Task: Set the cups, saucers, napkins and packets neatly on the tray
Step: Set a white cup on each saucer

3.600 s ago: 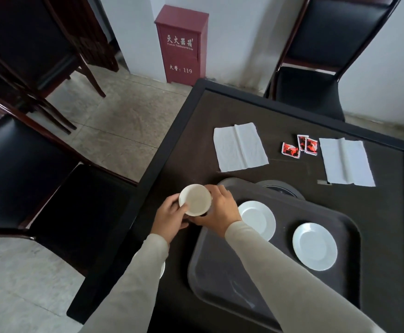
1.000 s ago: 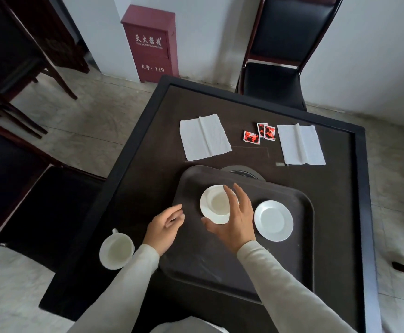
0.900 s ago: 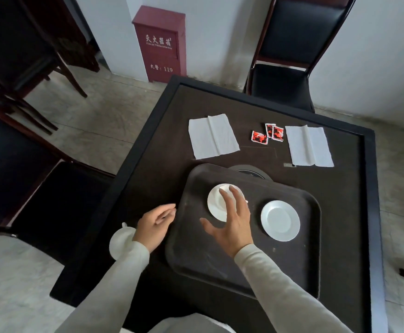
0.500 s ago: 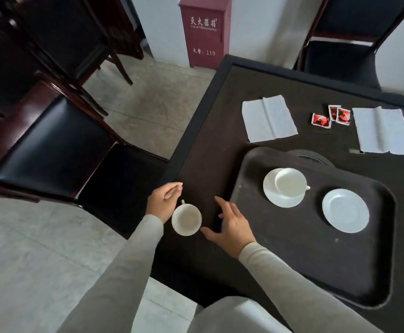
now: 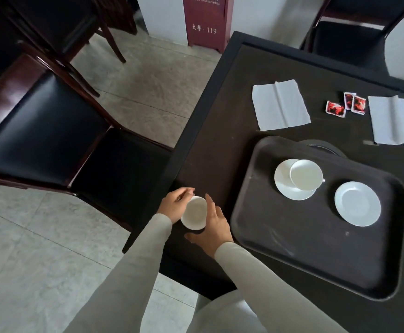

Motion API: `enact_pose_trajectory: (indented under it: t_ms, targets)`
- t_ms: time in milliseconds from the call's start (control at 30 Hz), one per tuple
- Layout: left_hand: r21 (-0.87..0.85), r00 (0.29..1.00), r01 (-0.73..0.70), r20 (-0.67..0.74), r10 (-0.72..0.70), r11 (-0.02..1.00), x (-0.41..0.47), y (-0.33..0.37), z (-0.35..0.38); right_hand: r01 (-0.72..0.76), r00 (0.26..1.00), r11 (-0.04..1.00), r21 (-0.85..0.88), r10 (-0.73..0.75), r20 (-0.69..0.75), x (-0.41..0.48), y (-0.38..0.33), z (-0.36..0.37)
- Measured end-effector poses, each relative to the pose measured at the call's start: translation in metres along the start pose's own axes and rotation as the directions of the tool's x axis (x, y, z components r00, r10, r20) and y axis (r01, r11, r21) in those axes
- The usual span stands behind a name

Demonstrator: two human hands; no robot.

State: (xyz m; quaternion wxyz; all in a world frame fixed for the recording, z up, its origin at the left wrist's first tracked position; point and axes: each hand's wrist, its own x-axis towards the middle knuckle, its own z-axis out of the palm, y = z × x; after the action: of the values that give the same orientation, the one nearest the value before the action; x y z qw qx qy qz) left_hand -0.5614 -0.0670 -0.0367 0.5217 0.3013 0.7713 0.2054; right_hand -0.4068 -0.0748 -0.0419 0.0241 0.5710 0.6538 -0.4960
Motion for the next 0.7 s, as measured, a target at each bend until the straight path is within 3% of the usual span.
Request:
enact_pose_trajectory:
  t_ms: [333,533,700]
  targets:
    - [-0.028,0.998,-0.050,-0.027,0.049,0.998,-0.006,0.004,0.013,-0.007,0.995,1.000,-0.003,0.006,-0.104,0.000,0.008,-0.010]
    - [-0.103,0.993,-0.114,-0.017,0.113,0.988,-0.020,0.035,0.046,0.028,0.979,0.999,0.015,-0.024,-0.201,-0.020,0.030,-0.061]
    - [-0.211,0.989,-0.110,0.075,0.128,0.971,-0.032,0.067,0.091,0.029,0.965,0.998,0.053,-0.014,-0.260,-0.048,0.058,-0.119]
